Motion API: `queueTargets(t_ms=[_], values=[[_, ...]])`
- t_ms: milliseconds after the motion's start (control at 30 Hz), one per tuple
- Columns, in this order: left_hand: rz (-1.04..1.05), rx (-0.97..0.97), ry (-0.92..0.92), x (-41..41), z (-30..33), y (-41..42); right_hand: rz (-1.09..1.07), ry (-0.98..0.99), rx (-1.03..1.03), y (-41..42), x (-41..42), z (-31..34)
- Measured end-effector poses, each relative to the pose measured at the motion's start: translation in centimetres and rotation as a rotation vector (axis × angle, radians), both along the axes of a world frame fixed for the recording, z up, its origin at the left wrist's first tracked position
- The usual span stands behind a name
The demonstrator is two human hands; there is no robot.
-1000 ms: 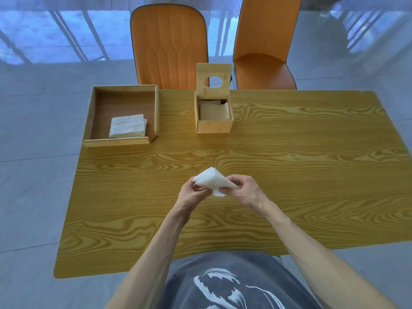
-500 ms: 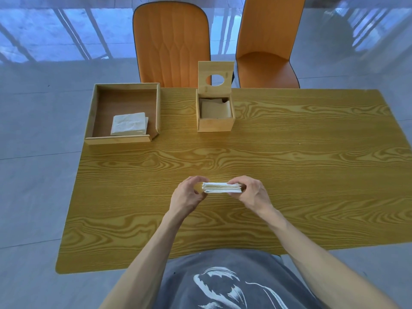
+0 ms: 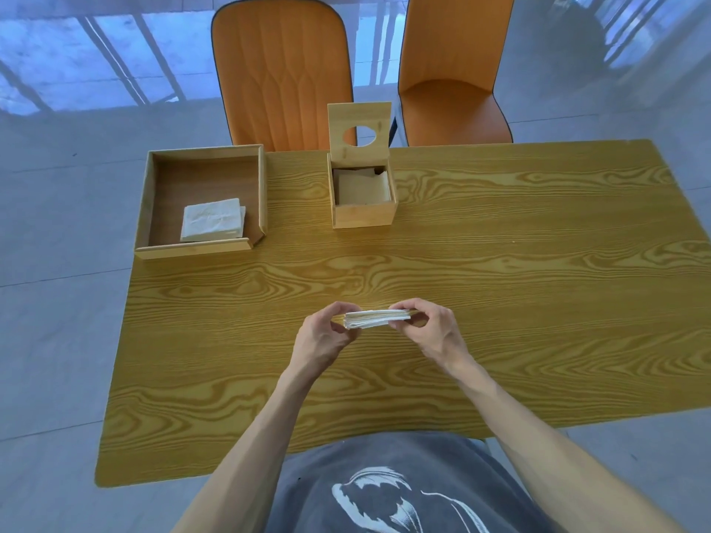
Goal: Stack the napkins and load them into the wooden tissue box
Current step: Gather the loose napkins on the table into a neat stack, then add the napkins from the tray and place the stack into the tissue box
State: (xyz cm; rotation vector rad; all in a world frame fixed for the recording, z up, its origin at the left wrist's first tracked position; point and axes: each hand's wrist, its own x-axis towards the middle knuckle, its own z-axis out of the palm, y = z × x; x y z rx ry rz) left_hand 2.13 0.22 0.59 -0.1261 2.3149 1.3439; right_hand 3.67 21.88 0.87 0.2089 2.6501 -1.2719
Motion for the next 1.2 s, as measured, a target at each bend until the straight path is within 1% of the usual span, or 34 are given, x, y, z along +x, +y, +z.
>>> queueTargets(t_ms=[133,200,300,433,600,700,833,933,1067,1200], values=[[0.014,0.012,0.053,0.3,0.1,0.1,0.017,-0.024,0.009,0.1,0.0,-0.2],[0.030,0.035,0.086,0.5,0.1,0.2,0.016,-0.018,-0.019,0.4,-0.2,-0.3],[0.092,0.012,0.109,-0.5,0.4,0.3,0.013,-0.022,-0.069,0.7,-1.7,0.4],[0.153,0.033,0.154,-4.2,1.6,0.3,-0.009,0.000,-0.137,1.0,-5.3,1.7],[0.190,0.100,0.247,-10.7,4.2,0.5,-0.061,0.028,-0.298,0.8,-11.4,3.6],[0.227,0.135,0.288,-14.1,5.3,0.7,-0.069,0.060,-0.342,0.7,-15.0,4.9],[0.263,0.093,0.301,-17.7,6.3,1.2,-0.065,0.112,-0.274,0.6,-18.9,5.9],[0.294,0.058,0.282,-19.7,6.4,1.6,-0.122,0.111,-0.238,0.3,-20.9,5.6],[0.381,0.011,0.280,-20.8,6.0,2.2,-0.199,0.090,-0.168,-0.5,-22.3,4.7],[0.401,-0.064,0.254,-21.3,5.3,2.7,-0.246,0.098,-0.057,-0.7,-22.9,3.9]])
